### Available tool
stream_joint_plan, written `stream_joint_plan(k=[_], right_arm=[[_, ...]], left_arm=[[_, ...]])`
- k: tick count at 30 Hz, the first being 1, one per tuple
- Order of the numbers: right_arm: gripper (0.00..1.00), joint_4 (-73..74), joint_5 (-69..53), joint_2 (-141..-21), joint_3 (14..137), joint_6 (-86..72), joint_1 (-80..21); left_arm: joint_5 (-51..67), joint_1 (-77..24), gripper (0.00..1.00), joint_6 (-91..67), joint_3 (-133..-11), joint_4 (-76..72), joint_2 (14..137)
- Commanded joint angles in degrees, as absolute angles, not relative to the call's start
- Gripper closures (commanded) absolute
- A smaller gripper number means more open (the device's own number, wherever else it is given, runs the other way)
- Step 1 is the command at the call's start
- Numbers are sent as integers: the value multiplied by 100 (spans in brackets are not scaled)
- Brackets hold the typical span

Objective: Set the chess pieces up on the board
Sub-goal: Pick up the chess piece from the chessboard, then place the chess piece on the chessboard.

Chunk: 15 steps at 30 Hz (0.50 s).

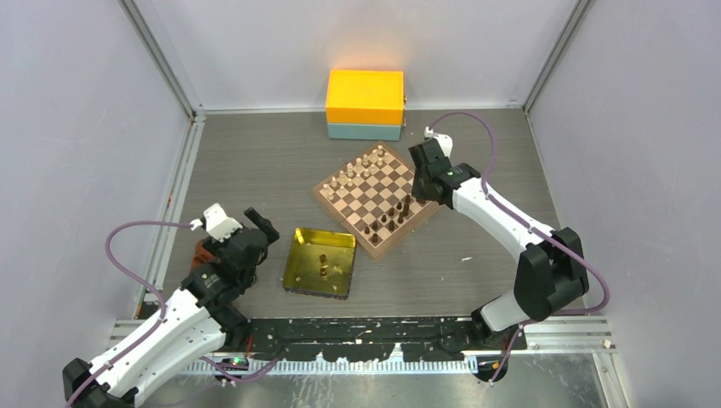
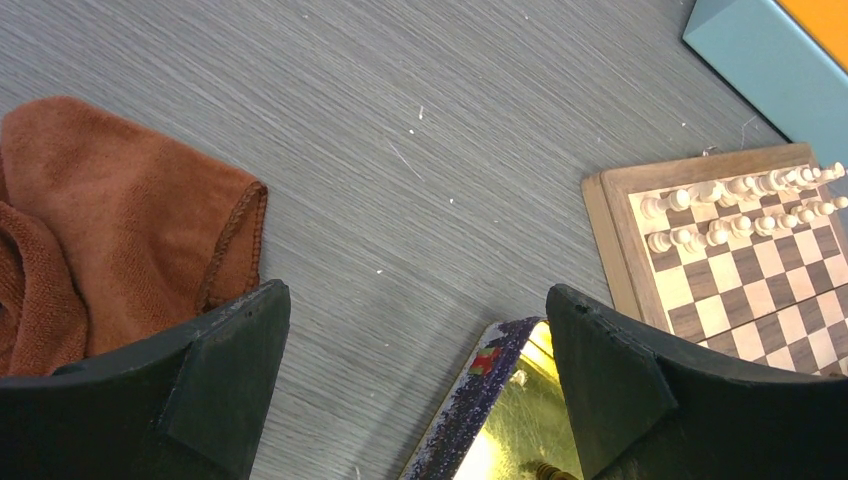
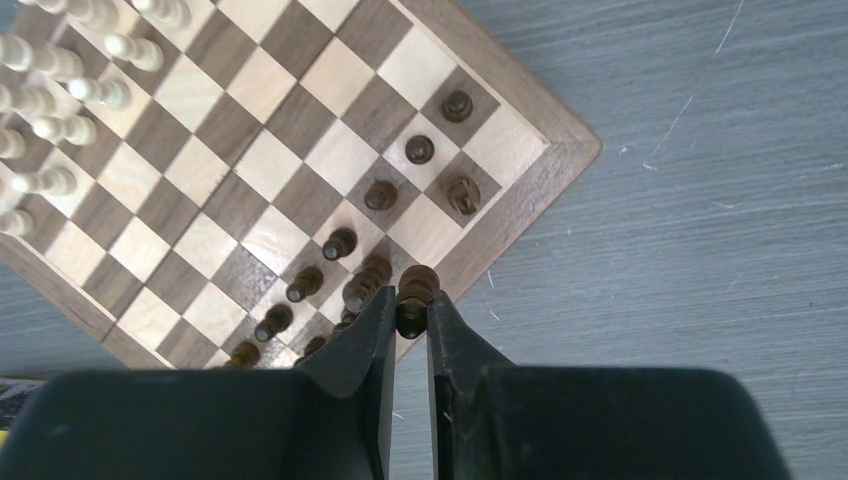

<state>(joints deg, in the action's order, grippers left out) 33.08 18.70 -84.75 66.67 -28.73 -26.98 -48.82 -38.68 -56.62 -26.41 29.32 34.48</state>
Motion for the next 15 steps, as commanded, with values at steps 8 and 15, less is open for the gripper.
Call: stream_joint_plan(k=[8, 15], right_arm=[[99, 3232, 1795, -8549, 6426, -2977, -2825], [99, 3069, 1727, -8882, 6442, -2969, -2828]], left_arm=[[-4967, -3889, 0, -5678, -2755, 2667, 3402], [-4977, -3893, 0, -5659, -2769, 2667, 3419]])
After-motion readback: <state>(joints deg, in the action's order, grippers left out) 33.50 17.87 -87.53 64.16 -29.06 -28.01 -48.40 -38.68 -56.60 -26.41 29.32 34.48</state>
